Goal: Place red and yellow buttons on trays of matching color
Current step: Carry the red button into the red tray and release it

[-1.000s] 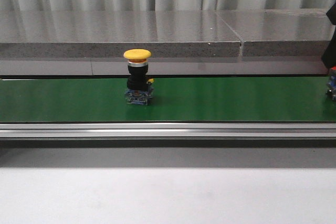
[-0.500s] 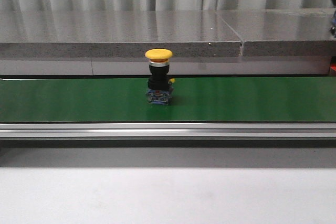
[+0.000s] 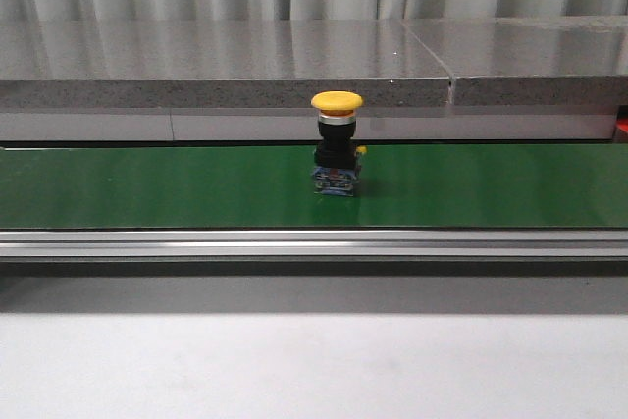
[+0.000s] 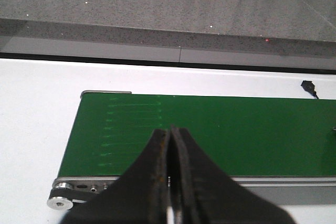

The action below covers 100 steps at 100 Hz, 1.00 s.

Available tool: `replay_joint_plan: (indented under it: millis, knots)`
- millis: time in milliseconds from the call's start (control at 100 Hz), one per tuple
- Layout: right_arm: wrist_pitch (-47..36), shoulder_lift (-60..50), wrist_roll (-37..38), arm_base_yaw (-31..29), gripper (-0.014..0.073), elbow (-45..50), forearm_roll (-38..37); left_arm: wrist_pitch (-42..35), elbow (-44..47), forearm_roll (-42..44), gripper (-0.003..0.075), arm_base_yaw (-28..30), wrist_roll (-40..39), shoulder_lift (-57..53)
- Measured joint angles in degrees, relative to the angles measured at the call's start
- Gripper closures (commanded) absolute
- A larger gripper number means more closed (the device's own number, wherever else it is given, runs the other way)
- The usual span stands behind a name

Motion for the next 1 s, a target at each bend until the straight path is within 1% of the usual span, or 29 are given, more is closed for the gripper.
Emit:
replay_joint_plan:
  millis: [110,250,640,1000]
  knots:
    - [0.00,4.83,0.18,-2.96,0.0323,-1.26,1.50,0.00,0.00,0.00,0.0739,0.00,0.00,0.00]
    - [0.37,10.92,0.14,-4.96,0.0323,-3.14,3.68,0.00,0.00,0.00,0.0739,0.00,0.00,0.00]
    - [-0.03,21.48,0.14,-5.35,0.0323,-7.69,4.66,0.00,0.00,0.00,0.0739,0.00,0.00,0.00]
    - [-3.00,26.52,0.21,-5.35,0.0323,-7.98,4.79,0.00,0.00,0.00,0.0739,0.00,0.00,0.00]
